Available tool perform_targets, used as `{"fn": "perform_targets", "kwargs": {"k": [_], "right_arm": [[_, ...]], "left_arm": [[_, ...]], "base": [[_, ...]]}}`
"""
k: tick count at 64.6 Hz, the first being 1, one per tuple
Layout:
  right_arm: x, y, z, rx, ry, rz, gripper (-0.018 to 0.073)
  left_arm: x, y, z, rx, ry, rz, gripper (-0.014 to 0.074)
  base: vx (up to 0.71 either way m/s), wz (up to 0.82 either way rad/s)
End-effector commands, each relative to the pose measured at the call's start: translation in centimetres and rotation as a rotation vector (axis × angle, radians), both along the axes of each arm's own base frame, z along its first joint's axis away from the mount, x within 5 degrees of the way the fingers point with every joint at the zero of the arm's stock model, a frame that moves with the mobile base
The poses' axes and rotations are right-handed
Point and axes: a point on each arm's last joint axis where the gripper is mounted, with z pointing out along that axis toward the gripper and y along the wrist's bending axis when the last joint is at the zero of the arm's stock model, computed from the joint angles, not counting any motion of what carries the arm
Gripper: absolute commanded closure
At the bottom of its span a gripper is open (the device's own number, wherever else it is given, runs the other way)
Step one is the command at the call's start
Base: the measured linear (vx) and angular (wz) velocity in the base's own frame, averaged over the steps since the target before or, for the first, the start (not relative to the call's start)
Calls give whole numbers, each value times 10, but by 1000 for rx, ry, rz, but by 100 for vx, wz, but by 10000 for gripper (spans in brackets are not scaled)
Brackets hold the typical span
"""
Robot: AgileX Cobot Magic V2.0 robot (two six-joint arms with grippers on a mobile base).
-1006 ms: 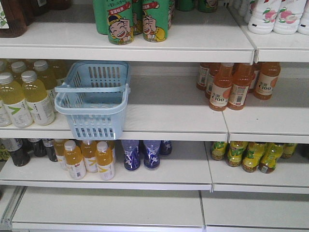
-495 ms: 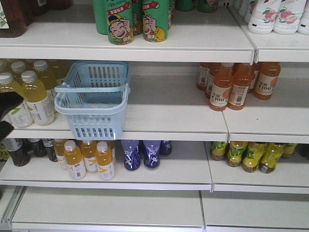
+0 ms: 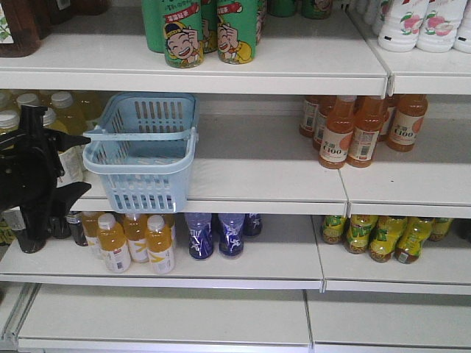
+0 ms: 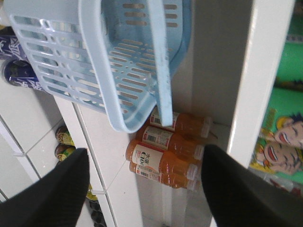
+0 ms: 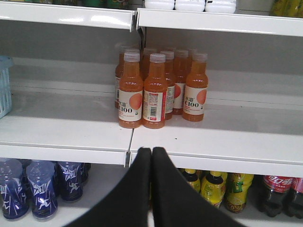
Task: Place coke in basket with both arms
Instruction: 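Reach the left gripper to the basket handle and close on it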
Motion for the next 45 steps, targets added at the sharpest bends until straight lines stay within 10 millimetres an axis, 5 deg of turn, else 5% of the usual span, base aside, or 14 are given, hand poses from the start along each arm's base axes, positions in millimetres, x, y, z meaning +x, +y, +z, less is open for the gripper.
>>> {"fn": "perform_targets", "kwargs": {"k": [1,23,45], "right_arm": [[-1,0,5,-12,-82,-2,569],[-1,0,5,-12,-82,-2,569],[-1,0,5,-12,-82,-2,569]], "left_arm": [[12,-3,9,-106,-13,32,108],[39,-16,6,-148,-15,-77,108],[52,-12,29,91,-186,-129,108]], "base": [[0,0],[0,0],[0,0]]}}
